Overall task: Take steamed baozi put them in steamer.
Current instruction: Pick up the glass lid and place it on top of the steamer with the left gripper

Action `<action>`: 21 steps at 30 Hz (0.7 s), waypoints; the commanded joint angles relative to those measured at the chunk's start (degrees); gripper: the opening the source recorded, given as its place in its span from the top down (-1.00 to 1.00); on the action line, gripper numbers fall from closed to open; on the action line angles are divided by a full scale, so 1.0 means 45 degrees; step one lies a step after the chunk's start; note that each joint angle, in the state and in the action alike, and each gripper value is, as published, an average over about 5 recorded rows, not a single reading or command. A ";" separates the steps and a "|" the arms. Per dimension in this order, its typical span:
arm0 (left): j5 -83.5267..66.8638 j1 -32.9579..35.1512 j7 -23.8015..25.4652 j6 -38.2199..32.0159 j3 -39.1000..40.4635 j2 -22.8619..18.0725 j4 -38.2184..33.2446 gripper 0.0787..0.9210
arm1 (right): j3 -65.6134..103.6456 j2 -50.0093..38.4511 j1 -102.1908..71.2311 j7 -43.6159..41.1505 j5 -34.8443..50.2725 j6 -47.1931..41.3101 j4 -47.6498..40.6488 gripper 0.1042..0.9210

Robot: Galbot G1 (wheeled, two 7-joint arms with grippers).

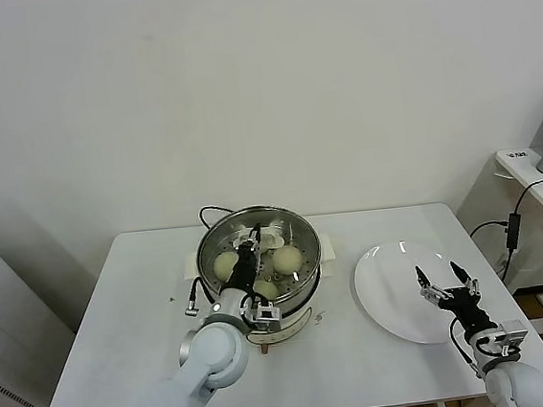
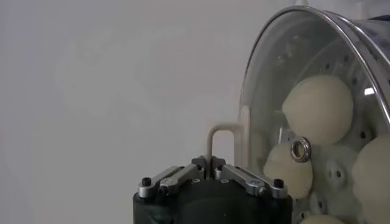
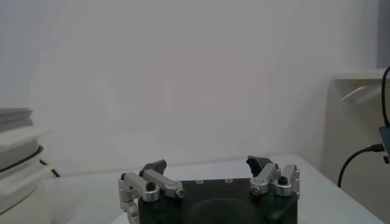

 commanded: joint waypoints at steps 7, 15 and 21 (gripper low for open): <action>-0.0336 0.0405 -0.0448 -0.0110 -0.0400 0.0179 -0.0004 0.83 | 0.0095 0.0044 -0.0108 -0.0148 0.0011 0.0036 0.0032 -0.76; -0.3613 0.1767 0.0339 -0.0937 -0.1587 0.1632 -0.3446 0.29 | 0.0130 0.0079 -0.0204 -0.0264 0.0027 0.0073 0.0026 -0.76; -1.0695 0.1944 0.2580 -0.2590 -0.3418 0.3202 -0.5619 -0.12 | 0.0130 0.0175 -0.0145 -0.0361 0.0045 0.0074 -0.0012 -0.76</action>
